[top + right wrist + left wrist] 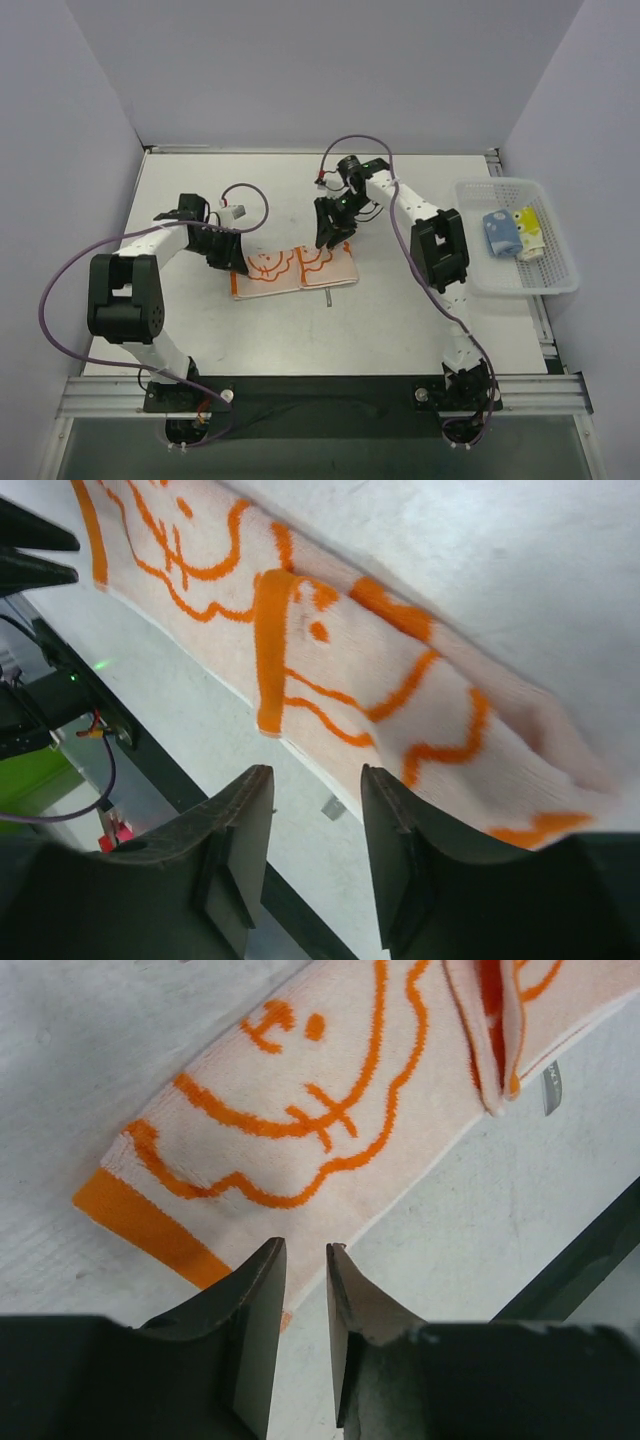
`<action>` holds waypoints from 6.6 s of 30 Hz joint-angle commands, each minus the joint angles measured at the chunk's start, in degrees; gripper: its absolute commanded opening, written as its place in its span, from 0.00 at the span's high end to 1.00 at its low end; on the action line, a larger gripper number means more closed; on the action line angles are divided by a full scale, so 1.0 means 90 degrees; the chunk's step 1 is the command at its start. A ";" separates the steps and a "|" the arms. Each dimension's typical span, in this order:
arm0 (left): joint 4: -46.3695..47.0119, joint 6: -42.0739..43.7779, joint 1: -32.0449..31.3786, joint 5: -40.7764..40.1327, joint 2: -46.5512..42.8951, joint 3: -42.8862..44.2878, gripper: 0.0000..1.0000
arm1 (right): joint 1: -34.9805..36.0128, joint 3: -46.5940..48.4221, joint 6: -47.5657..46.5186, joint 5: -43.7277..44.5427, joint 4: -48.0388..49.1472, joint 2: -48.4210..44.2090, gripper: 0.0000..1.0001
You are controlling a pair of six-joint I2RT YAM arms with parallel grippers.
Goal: Roll the towels
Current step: Fold the towel, then roll the towel
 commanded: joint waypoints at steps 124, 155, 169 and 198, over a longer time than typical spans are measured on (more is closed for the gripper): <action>-0.2246 0.3602 -0.2740 0.1325 -0.0070 0.1014 0.76 | -0.0033 -0.2052 0.0898 -0.1205 0.1932 -0.1406 0.57; -0.2912 0.3652 -0.1382 0.1844 0.3125 0.3096 0.59 | 0.0221 -0.4504 0.4110 -0.2544 0.5017 -0.1670 0.72; -0.1926 0.3124 -0.1255 0.0546 0.1272 0.2520 0.33 | 0.0279 -0.4758 0.4443 -0.1791 0.4676 -0.1046 0.79; 0.2431 0.4423 -0.4321 -0.3176 -0.1272 -0.1739 0.37 | 0.0045 -0.4114 0.4492 -0.1869 0.4432 -0.0704 0.83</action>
